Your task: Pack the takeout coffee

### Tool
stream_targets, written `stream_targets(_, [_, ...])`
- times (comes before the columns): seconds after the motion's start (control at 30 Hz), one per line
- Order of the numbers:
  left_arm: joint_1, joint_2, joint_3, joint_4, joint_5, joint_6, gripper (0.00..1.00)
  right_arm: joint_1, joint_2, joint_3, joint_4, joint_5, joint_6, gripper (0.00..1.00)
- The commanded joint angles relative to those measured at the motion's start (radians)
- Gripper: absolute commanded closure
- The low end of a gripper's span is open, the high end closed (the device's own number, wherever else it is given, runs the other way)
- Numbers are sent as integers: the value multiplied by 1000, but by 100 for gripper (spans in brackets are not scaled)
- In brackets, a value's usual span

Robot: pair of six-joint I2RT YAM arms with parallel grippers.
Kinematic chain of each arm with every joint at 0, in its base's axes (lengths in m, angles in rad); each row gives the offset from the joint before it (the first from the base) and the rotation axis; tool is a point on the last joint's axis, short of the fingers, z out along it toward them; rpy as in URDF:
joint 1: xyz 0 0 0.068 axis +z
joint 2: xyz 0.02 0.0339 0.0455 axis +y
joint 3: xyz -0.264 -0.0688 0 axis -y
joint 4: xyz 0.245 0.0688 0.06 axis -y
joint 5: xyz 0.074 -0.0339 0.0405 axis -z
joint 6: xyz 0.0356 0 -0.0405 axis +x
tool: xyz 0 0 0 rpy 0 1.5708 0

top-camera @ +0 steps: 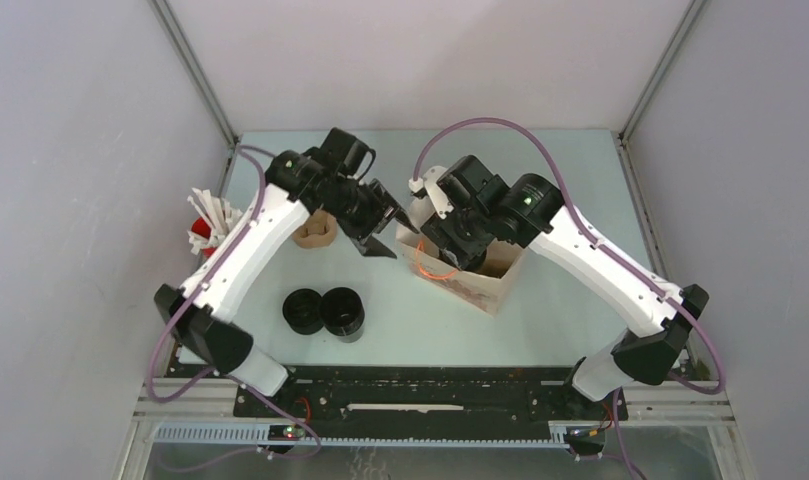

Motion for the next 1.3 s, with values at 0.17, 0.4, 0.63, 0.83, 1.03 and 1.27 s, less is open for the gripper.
stream_targets(0.17, [-87,-181,-286,334,60,-471,30,-3,-60,-11,33,-6,-1,100])
stream_targets(0.4, [-84,-126,-261,306,20,-434,58,21,-80,-27,14,20,10,100])
stream_targets(0.63, [-77,-100,-242,232,-5,-347,73,22,-96,-43,14,33,8,100])
stream_targets(0.83, [-50,-51,-126,227,-59,-138,100,22,-100,-33,6,45,21,100])
stream_targets(1.03, [-62,25,115,230,-165,221,100,20,-93,-15,-63,89,108,100])
stream_targets(1.27, [-70,-88,-144,499,-113,260,100,30,-82,4,-46,155,225,100])
